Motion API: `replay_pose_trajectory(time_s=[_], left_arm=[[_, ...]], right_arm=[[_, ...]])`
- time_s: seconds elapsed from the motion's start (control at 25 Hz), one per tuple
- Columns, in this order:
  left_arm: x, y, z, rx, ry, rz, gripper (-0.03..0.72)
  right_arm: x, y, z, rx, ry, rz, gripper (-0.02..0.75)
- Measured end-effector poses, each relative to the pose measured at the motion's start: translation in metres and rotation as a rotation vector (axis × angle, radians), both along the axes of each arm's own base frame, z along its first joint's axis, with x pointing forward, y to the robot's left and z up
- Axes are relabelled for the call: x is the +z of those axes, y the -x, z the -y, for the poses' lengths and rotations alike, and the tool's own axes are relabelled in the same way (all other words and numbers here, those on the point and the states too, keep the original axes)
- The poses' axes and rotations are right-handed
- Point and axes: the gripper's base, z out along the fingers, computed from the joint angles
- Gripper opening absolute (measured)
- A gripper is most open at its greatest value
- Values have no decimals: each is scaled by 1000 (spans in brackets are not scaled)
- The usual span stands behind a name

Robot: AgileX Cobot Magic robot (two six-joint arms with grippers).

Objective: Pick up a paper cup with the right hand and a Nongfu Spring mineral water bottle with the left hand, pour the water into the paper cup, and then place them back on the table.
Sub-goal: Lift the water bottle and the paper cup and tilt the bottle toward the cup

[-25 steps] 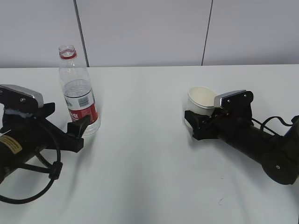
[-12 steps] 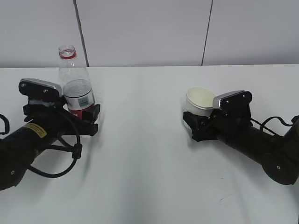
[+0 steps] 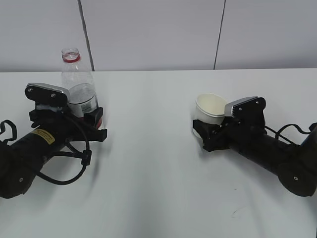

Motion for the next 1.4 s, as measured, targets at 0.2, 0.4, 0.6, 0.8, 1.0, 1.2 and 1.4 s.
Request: replay_pose_trajectory(time_s=[0.2,0.4,0.6,0.8,1.0,1.2,1.4], left_arm=[[0,0,0,0,0,0,397],[0,0,1,-10,-12,5,397],[1,0,1,-23,-39,14,397],[9,1,3,-57,-99,33,395],[20,2,4,-96,-194,57,396],[30,4,4,-127,-312,75,395],[37,6,3,-158,-427,97,394]], right_arm=[[0,2,-4,59,10,1,524],[3,3,-17,216,16,17,524],[11,0,-25,331,36,-8,524],[25,-7,-32,436,60,-44,524],[35,-14,-37,473,25,-64,523],[39,-12,-56,554,24,-74,522],[44,-12,-78,625,50,-82,522]])
